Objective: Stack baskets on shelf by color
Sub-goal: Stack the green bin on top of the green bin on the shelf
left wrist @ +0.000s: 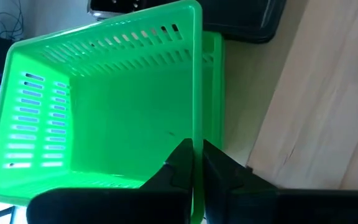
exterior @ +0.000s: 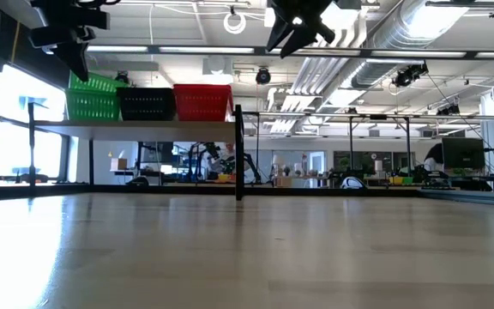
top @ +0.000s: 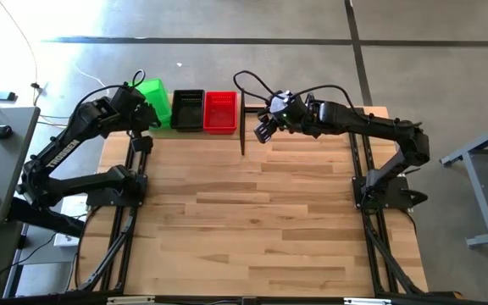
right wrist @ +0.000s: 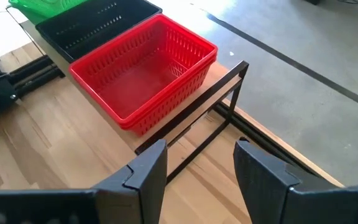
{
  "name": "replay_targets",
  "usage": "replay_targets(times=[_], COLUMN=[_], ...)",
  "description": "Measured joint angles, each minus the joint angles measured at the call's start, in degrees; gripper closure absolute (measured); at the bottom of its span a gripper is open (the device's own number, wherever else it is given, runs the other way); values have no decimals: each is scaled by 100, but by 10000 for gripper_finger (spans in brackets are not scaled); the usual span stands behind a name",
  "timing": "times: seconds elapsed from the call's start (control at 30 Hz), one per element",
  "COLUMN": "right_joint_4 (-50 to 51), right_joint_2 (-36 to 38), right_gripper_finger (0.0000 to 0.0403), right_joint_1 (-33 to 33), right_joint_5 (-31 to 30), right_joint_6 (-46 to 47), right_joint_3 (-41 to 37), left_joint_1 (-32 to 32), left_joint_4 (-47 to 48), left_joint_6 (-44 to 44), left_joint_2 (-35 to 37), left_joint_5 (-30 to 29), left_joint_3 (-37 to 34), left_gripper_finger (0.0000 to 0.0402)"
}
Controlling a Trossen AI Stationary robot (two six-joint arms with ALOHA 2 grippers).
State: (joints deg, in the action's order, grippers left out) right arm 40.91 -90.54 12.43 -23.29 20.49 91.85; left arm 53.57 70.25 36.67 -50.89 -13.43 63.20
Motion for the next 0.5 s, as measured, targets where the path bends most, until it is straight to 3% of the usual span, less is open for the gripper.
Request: replay_targets(times=[0.5], right_joint_4=[0], right_joint_2=[-1], right_gripper_finger=[234], right_joint_1=[72], right_joint_5=[-7], right_joint_6=[-2], right_joint_3=[0], left_joint_1=[128], left_joint_4=[-9], left_joint_6=[-72], left_joint_2=[0], left_joint_5=[101], left_joint_3=[0], left_gripper_finger=[344])
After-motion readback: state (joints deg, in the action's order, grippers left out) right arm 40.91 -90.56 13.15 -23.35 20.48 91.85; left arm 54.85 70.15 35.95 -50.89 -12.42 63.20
